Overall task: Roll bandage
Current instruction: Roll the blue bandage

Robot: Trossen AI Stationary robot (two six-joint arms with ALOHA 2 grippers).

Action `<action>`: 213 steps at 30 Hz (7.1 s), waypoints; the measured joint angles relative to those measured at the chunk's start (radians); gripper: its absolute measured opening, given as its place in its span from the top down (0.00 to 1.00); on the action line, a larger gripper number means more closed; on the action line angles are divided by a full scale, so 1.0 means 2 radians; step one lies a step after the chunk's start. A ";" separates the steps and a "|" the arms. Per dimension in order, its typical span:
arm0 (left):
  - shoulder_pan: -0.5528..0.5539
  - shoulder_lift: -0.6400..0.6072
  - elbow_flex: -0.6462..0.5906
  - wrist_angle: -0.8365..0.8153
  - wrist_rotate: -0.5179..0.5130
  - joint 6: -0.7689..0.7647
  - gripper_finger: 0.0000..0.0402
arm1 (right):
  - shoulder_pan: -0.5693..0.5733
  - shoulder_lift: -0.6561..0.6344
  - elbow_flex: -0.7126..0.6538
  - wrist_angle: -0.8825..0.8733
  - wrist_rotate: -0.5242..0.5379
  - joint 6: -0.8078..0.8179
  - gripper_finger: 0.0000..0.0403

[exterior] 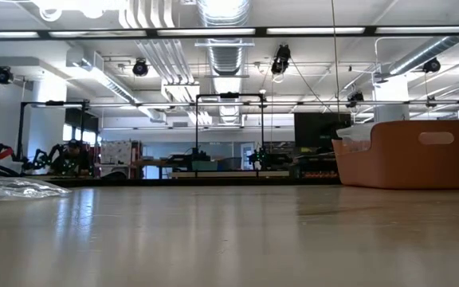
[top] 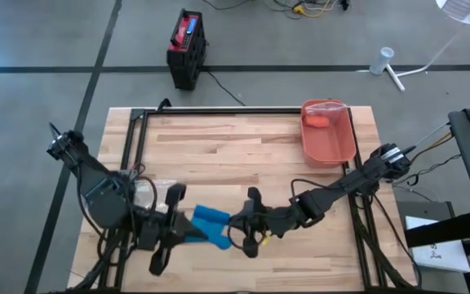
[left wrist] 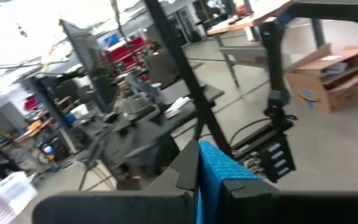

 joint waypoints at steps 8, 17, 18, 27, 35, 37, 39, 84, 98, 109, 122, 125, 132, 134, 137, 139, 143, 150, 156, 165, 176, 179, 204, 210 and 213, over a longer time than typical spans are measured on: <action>-0.041 0.020 -0.001 -0.026 0.000 -0.007 1.00 | -0.013 -0.002 0.000 0.013 0.031 0.043 0.98; -0.085 0.030 -0.014 -0.051 -0.024 -0.062 1.00 | -0.016 -0.035 0.000 0.028 0.031 0.023 0.98; -0.087 0.032 -0.017 -0.051 -0.024 -0.066 1.00 | -0.016 -0.036 0.000 0.029 0.031 0.018 0.98; -0.071 0.041 -0.019 0.015 -0.077 -0.027 1.00 | -0.012 -0.002 0.000 0.021 0.023 -0.110 0.98; -0.006 0.003 -0.019 -0.004 -0.128 -0.055 1.00 | 0.015 0.010 -0.001 0.022 -0.038 -0.193 0.98; 0.015 -0.006 -0.019 -0.048 -0.128 -0.086 1.00 | 0.025 0.009 -0.001 0.021 -0.040 -0.206 0.98; 0.036 -0.015 -0.019 -0.090 -0.128 -0.119 1.00 | 0.037 0.007 0.000 0.020 -0.040 -0.220 0.98; 0.033 -0.066 -0.165 -0.175 0.002 -0.308 0.58 | 0.069 -0.027 0.045 0.004 0.005 -0.265 0.98; 0.003 -0.126 -0.165 -0.089 -0.011 -0.248 0.37 | 0.033 -0.033 0.044 -0.074 0.006 -0.174 0.98; 0.007 -0.036 -0.166 -0.047 -0.104 -0.160 0.37 | 0.024 -0.032 0.041 -0.069 0.000 -0.158 0.98; 0.008 -0.028 -0.166 -0.065 -0.130 -0.194 0.63 | 0.024 -0.032 0.041 -0.063 -0.021 -0.152 0.98; 0.008 -0.027 -0.166 -0.066 -0.129 -0.196 0.80 | 0.024 -0.032 0.041 -0.058 -0.022 -0.162 0.98; 0.008 -0.031 -0.167 -0.068 -0.129 -0.209 0.91 | 0.028 -0.044 0.043 -0.091 -0.020 -0.168 0.91; 0.007 -0.033 -0.166 -0.068 -0.130 -0.215 0.89 | 0.036 -0.058 0.049 -0.126 -0.004 -0.163 0.86; 0.007 -0.033 -0.165 -0.068 -0.130 -0.223 0.90 | 0.051 -0.074 0.058 -0.170 0.041 -0.163 0.76; 0.008 -0.033 -0.165 -0.070 -0.130 -0.232 0.92 | 0.063 -0.079 0.058 -0.170 0.078 -0.182 0.71; 0.017 -0.033 -0.165 -0.071 -0.131 -0.261 0.94 | 0.073 -0.066 0.056 -0.085 0.109 -0.256 0.63; 0.028 -0.033 -0.168 -0.084 -0.131 -0.307 0.92 | 0.041 -0.011 0.057 -0.005 0.147 -0.331 0.63; 0.028 -0.033 -0.168 -0.092 -0.133 -0.320 0.93 | 0.023 -0.005 0.059 -0.039 0.165 -0.329 0.66; 0.028 -0.033 -0.168 -0.117 -0.134 -0.390 0.93 | 0.032 -0.029 0.061 -0.092 0.217 -0.309 0.65; 0.047 -0.033 -0.169 -0.105 -0.136 -0.453 0.93 | 0.019 0.026 0.059 0.017 0.152 -0.415 0.65; 0.048 -0.033 -0.169 -0.099 -0.123 -0.461 0.93 | 0.018 0.034 0.060 0.007 0.209 -0.438 0.66; 0.064 -0.033 -0.168 -0.107 -0.086 -0.544 0.93 | 0.052 0.008 0.069 -0.042 0.208 -0.543 0.59; 0.085 -0.031 -0.168 -0.105 -0.065 -0.569 0.92 | 0.035 0.016 0.069 -0.046 0.203 -0.590 0.51; 0.095 -0.027 -0.168 -0.106 -0.050 -0.575 0.92 | 0.022 0.026 0.069 -0.045 0.189 -0.619 0.46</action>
